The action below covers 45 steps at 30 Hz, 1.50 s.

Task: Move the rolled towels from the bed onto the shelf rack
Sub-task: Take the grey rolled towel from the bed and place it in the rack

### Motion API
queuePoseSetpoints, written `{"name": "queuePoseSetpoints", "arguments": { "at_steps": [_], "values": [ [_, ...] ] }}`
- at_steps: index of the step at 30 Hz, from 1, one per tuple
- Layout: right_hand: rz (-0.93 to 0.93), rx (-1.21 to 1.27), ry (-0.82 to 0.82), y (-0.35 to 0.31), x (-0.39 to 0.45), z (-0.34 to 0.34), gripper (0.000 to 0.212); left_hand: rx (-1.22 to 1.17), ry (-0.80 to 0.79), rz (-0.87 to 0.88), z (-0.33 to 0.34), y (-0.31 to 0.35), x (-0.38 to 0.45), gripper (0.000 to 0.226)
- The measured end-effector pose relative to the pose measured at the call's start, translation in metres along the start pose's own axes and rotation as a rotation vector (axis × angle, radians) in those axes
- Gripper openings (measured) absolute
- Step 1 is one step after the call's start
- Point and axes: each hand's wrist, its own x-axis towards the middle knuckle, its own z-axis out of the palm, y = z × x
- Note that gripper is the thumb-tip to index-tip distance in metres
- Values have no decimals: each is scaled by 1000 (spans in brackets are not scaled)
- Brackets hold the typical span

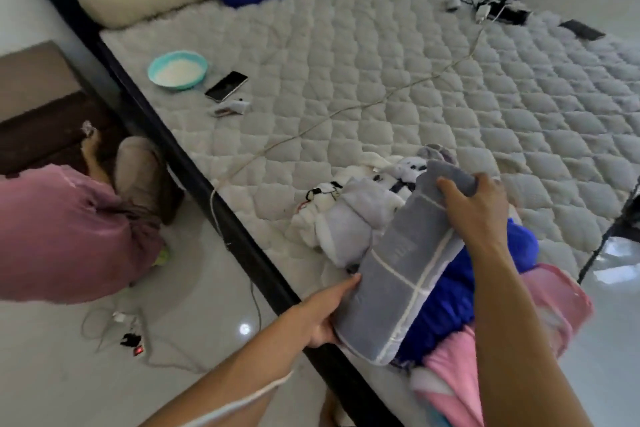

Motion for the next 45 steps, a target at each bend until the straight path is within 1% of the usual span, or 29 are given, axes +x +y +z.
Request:
{"name": "queuePoseSetpoints", "arguments": {
  "at_steps": [2,4,7,9,11,14,16,21,23,25,27,30,33,35,39,41,45],
  "values": [
    [-147,-7,-35,-40,-31,10,45,-33,40,86,-30,-6,-22,65],
    [-294,-5,-78,-84,-67,21,42,-115,71,162,-63,-16,-50,66],
    [-494,14,-152,-148,-126,40,42,-198,79,299,-107,-40,-107,53],
    [-611,34,-206,-186,-171,56,46,-264,128,393,-136,-65,-148,48],
    [-727,64,-265,-220,-222,76,49,-326,252,463,-173,-99,-186,50],
    [-897,67,-367,-262,-301,109,50,-442,440,576,-229,-157,-238,61],
    [-1021,64,-458,-287,-363,132,51,-551,580,639,-267,-204,-273,61],
    [-1322,167,-725,-334,-541,163,49,-912,894,826,-347,-331,-352,53],
    [-1457,252,-810,-347,-611,167,49,-1056,1030,878,-373,-377,-381,58],
    [-1568,330,-908,-360,-676,170,50,-1191,1099,947,-392,-420,-405,61],
    [-1675,408,-997,-372,-735,172,48,-1306,1155,1008,-406,-458,-426,59],
    [-1827,522,-1119,-391,-811,178,46,-1418,1241,1086,-423,-501,-455,58],
    [-1931,612,-1265,-410,-874,191,50,-1494,1351,1163,-448,-527,-482,54],
    [-1979,683,-1327,-423,-911,205,53,-1570,1400,1178,-469,-536,-498,54],
    [-2012,759,-1454,-460,-971,240,53,-1688,1473,1188,-516,-541,-528,52],
    [-2039,760,-1504,-482,-1000,259,51,-1762,1495,1207,-541,-541,-539,50],
    [-2077,709,-1598,-511,-1053,291,46,-1887,1479,1220,-576,-538,-554,44]
  ]
}}
